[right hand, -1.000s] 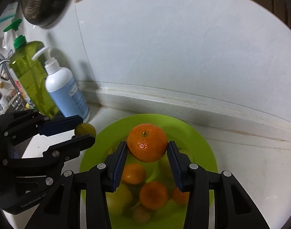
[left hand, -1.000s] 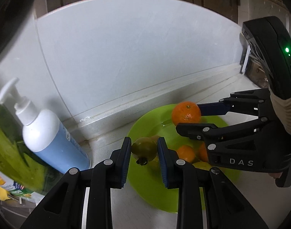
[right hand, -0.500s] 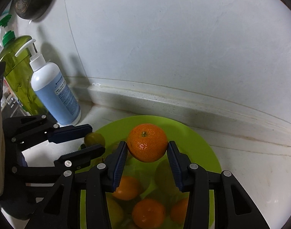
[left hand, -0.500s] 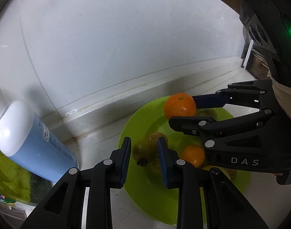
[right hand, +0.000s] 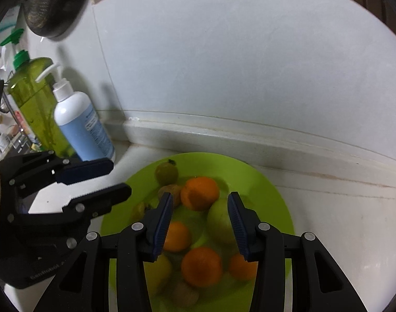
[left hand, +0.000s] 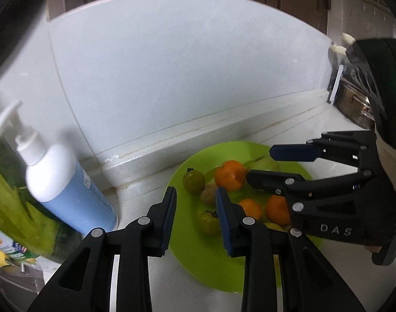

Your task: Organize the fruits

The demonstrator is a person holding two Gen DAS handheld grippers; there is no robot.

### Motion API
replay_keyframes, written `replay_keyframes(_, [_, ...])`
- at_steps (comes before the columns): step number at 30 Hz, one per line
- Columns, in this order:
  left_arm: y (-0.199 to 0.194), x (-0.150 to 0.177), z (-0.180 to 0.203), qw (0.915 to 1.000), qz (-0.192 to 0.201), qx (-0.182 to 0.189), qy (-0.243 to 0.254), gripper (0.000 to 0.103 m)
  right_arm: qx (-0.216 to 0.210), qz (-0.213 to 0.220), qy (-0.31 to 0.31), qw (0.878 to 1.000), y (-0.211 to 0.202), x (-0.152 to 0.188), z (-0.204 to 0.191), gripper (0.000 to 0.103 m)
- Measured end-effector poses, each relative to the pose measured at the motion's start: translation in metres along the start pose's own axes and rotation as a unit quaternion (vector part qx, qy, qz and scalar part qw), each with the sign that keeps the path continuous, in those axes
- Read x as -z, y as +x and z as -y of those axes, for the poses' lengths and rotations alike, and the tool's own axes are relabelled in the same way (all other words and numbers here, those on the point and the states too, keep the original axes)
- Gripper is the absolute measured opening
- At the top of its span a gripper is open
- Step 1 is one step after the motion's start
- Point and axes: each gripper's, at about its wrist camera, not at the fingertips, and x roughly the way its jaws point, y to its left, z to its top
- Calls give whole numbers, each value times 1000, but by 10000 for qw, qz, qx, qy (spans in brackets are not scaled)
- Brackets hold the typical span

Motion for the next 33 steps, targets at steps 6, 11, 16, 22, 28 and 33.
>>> replay_keyframes(6, [-37,3,5,9997,165,-41,-192,33,-15,228,95,9997,-35,11,-7,45])
replay_keyframes(11, [-71,8,17,9982,328,-258,-420,39,-14,408,267,9988,-70,27,-12,45])
replay_keyframes(16, [-104,20,29,9962,494,-465,-537,47,48,582,452,9973,-105,46,-16,46])
replay_keyframes(22, [-141,46,41,9952,582,-508,-596,57,224,738,536,9956,-139,71,-29,46])
replay_keyframes(28, [-171,68,54,9953,697,-518,-438,67,418,904,757,9921,-170,102,-44,56])
replay_keyframes(33, [-196,87,69,9942,840,-597,-313,76,552,991,976,9887,-193,128,-50,66])
